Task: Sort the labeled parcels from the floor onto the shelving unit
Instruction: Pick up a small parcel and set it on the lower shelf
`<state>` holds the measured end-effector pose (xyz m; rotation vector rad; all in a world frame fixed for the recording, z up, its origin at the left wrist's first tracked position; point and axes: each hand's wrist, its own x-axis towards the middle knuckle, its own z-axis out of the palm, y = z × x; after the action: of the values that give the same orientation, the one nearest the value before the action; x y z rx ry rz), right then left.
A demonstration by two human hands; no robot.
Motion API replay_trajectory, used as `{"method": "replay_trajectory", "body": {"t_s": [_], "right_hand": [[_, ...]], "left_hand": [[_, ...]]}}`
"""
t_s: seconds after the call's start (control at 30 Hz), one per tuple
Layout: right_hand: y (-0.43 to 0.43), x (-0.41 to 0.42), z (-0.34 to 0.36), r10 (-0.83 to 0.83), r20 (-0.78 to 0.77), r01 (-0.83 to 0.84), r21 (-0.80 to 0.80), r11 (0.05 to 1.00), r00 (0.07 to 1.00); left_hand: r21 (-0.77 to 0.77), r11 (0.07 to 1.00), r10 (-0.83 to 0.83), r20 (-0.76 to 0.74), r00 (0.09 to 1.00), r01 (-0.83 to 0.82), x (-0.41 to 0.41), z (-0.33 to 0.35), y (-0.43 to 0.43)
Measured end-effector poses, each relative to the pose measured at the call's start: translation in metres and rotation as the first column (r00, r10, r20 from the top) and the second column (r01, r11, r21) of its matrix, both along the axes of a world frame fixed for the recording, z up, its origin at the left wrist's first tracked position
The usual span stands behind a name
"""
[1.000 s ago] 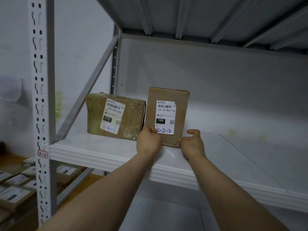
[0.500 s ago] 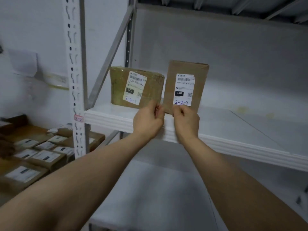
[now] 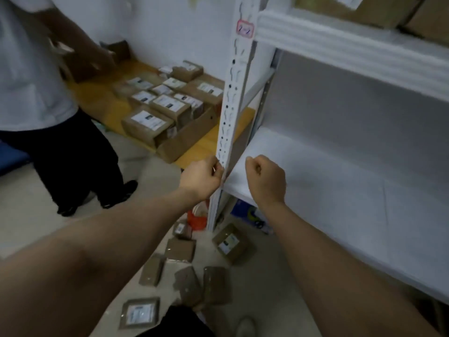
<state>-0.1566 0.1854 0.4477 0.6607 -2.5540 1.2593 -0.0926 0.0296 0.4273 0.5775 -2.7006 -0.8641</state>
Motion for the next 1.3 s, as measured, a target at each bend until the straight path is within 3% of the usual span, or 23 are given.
{"method": "replay_trajectory", "body": {"t_s": [0.17,0.3,0.43,0.63,0.87,1.1,1.3], "right_hand": [[-0.019,0.037,-0.093,-0.066,0.319,0.007,0.182,0.983,0.946],[-0.025,0.067,-0.154,-0.015,0.540,-0.095,0.175,0.980,0.842],[-0.040,0.084,-0.204,-0.020,0.657,-0.147,0.199,0.969,0.754],[-0.077,0.094,-0.290,-0.072,0.875,-0.275,0.227,0.934,0.478],[-0.126,0.120,-0.402,-0.092,0.955,-0.387,0.201,0.900,0.281],[-0.172,0.119,-0.533,-0.056,0.953,-0.496,0.205,0.844,0.298],[-0.200,0.112,-0.671,-0.029,0.965,-0.545,0.171,0.821,0.259]], "left_hand": [[0.121,0.993,-0.031,0.241,0.970,0.001,0.046,-0.069,-0.025],[0.250,0.965,-0.031,0.409,0.912,-0.080,0.085,-0.121,-0.035],[0.303,0.929,0.019,0.535,0.844,-0.213,0.110,-0.174,-0.047],[0.392,0.772,0.117,0.687,0.717,-0.501,0.138,-0.248,-0.070],[0.322,0.674,0.240,0.755,0.610,-0.665,0.179,-0.354,-0.100],[0.246,0.651,0.325,0.765,0.557,-0.718,0.185,-0.508,-0.130],[0.156,0.665,0.357,0.792,0.495,-0.730,0.173,-0.662,-0.138]]}}
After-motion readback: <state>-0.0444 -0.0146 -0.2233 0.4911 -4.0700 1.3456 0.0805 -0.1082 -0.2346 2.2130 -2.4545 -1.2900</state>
